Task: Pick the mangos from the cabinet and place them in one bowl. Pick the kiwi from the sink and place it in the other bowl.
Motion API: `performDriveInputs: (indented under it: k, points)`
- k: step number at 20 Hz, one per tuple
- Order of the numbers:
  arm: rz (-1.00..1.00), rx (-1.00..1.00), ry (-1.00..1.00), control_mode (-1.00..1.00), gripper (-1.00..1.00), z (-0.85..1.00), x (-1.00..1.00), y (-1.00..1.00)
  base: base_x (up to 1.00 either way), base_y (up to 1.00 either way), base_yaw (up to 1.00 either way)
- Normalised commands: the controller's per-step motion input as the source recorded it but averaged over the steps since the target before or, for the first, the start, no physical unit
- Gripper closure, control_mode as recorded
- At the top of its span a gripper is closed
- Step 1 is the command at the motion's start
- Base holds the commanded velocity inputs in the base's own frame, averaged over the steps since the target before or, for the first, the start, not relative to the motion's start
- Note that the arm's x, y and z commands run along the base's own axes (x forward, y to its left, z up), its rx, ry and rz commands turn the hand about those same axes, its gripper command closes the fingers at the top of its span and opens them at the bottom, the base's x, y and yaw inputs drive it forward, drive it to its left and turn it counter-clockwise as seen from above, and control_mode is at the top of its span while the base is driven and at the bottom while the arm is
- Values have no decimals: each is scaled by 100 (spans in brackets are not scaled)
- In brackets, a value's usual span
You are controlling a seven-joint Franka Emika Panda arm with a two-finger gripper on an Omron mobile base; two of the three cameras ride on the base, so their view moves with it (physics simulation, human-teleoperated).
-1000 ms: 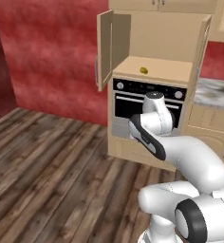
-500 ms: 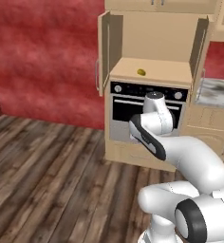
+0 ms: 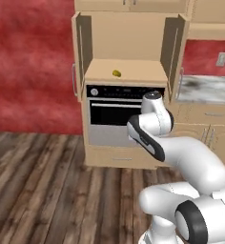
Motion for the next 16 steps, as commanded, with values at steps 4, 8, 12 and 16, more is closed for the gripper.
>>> performDriveInputs:
  k: [4,8,12,16]
  points:
    - [0,0,0,100,-100,0,0,0,1,5,-42]
    - [0,0,0,100,-100,0,0,0,12,16,-38]
    - [0,0,0,100,-100,0,0,0,44,38,-29]
    - [0,0,0,100,-100,0,0,0,33,33,-30]
